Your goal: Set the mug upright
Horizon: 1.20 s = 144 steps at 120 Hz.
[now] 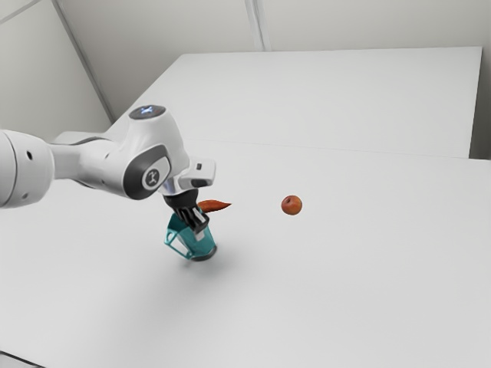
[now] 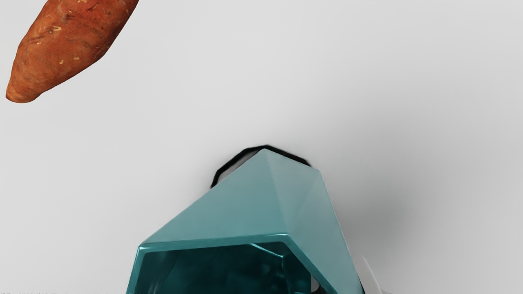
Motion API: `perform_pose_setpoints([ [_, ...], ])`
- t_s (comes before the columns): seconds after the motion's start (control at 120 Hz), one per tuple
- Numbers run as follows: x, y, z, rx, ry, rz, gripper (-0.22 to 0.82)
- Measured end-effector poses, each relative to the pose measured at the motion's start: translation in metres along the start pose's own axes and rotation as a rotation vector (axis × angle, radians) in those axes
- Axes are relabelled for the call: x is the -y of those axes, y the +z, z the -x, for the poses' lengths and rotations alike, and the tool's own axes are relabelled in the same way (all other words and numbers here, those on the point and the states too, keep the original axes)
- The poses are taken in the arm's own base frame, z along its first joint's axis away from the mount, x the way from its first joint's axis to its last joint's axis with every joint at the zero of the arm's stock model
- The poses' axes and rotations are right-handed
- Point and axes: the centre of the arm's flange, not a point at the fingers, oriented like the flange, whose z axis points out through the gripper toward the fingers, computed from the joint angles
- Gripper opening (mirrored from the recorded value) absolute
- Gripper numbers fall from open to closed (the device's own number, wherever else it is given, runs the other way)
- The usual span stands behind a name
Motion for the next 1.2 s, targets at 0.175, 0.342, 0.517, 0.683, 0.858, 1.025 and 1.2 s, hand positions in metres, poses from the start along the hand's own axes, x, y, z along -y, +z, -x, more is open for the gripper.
perform_pose_setpoints([
  [0.175, 0.002, 0.003, 0.000, -0.004, -0.049, 0.001, -0.17],
  [0.342, 0.002, 0.002, -0.001, -0.009, -0.079, 0.008, 0.04],
  [0.517, -0.001, -0.004, -0.001, -0.020, -0.095, 0.002, 0.20],
  [0.683, -0.011, -0.030, -0.001, -0.038, -0.093, -0.023, 0.39],
  [0.858, -0.018, -0.079, -0.011, -0.060, -0.092, -0.047, 0.51],
  [1.025, -0.014, -0.165, -0.035, -0.121, -0.111, -0.057, 0.56],
  [1.2, -0.007, -0.248, -0.054, -0.158, -0.131, -0.028, 0.59],
])
